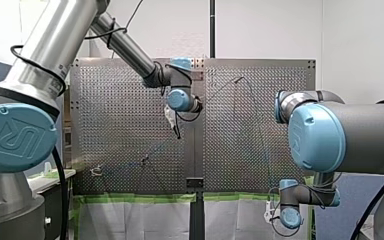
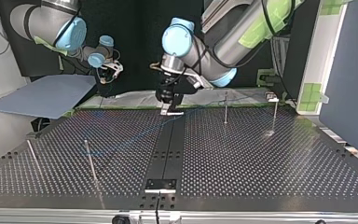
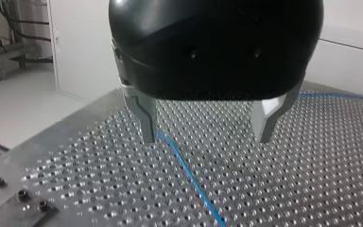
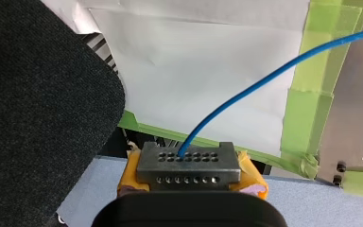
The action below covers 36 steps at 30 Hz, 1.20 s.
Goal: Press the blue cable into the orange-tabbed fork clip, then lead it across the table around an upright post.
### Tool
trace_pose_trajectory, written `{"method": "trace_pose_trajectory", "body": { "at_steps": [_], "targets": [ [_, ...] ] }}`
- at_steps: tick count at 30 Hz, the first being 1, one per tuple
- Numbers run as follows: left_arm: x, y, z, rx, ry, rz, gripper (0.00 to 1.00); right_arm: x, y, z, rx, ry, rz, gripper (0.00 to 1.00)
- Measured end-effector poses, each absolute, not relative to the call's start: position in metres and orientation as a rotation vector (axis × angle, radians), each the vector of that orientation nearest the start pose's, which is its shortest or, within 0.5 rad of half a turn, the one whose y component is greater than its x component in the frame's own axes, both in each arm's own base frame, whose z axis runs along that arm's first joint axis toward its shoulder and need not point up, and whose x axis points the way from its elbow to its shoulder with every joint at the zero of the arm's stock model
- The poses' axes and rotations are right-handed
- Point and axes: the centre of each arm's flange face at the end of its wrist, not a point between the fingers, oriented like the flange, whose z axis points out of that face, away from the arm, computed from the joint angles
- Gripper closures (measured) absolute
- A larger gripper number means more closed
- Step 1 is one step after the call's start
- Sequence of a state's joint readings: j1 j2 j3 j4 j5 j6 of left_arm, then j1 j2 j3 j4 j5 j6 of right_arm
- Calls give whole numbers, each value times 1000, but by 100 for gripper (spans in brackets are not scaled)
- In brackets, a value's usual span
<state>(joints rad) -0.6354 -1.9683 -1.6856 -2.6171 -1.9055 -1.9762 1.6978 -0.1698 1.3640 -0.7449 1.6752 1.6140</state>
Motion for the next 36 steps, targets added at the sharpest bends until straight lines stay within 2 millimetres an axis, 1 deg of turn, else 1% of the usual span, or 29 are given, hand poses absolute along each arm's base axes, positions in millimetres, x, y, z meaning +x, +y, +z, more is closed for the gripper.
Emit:
{"method": "trace_pose_trajectory", "body": {
  "at_steps": [9,17,21,36],
  "targets": [
    [441,-405,239,-74,1584,-546,1,200,-588,-263,1546,-1517,966,100],
    [451,-374,218,-81,1582,-532,1,200,-588,-263,1547,-1516,967,100],
    [447,-365,207,-85,1581,-527,1,200,-588,-263,1546,-1516,967,100],
    [420,-350,173,-86,1581,-526,1,201,-588,-263,1549,-1513,968,100]
  ]
}}
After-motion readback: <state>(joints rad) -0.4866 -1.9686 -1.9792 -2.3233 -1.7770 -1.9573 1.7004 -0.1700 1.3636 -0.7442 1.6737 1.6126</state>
